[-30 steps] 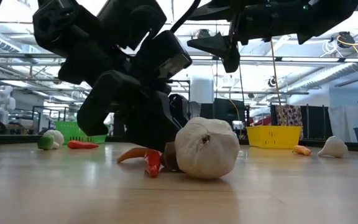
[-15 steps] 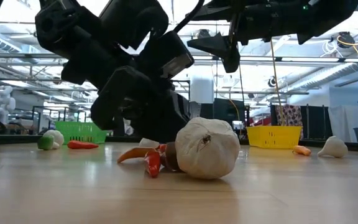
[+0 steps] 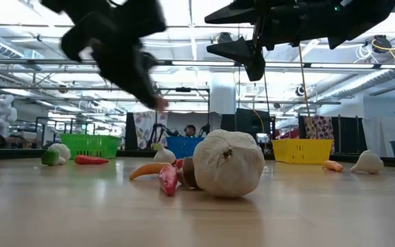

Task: Sort produce into baskets
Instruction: Put the orange mushroom into the green bin, then put the green mushroom into the green bin

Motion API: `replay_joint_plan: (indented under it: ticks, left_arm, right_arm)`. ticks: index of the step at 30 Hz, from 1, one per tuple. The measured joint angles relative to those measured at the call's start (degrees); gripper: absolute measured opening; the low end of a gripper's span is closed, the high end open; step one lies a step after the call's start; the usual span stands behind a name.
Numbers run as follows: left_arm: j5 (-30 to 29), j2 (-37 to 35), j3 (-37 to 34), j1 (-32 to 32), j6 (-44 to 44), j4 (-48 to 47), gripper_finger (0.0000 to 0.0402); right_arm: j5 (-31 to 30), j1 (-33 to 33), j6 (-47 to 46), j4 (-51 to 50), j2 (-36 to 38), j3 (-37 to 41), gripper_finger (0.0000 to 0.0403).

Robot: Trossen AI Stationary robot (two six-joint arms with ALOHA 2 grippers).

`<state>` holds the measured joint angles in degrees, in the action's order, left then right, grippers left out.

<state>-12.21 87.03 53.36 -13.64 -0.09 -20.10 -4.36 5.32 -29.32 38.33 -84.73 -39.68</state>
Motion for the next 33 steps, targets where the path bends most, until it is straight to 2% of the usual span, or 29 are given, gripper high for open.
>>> replay_joint_plan:
  ticks: [6,10,15,21,23,27,33]
  left_arm:
    - [-20.35,-10.3,-1.13,3.43,-5.05,-24.57,0.0061]
    - [-26.22,-16.82,-5.21,8.89,-6.88,-30.36,0.0061]
    - [-26.82,-22.44,-10.73,19.98,-5.19,-28.57,0.0061]
    - [-23.68,-21.89,-10.69,33.11,-0.82,-24.93,0.0066]
    - [-20.2,-21.49,-10.69,36.7,0.7,-24.96,0.0079]
    - [-12.54,-20.57,-10.71,41.01,3.2,-24.56,0.0116]
    - [-12.24,-20.02,-10.71,43.4,3.54,-24.41,0.0164]
  right_arm:
    - [0.02,0.02,-0.63,0.0,0.0,0.0,0.024]
    - [0.0,0.02,-0.61,0.0,0.0,0.0,0.024]
    - [0.0,0.02,-0.18,0.0,0.0,0.0,0.024]
    - [0.0,0.02,-0.11,0.0,0.0,0.0,0.024]
    - [0.0,0.02,-0.02,0.0,0.0,0.0,0.024]
    - [0.0,0.02,0.0,-0.25,0.0,0.0,0.024]
    - [0.0,0.02,0.02,-0.76,0.0,0.0,0.024]
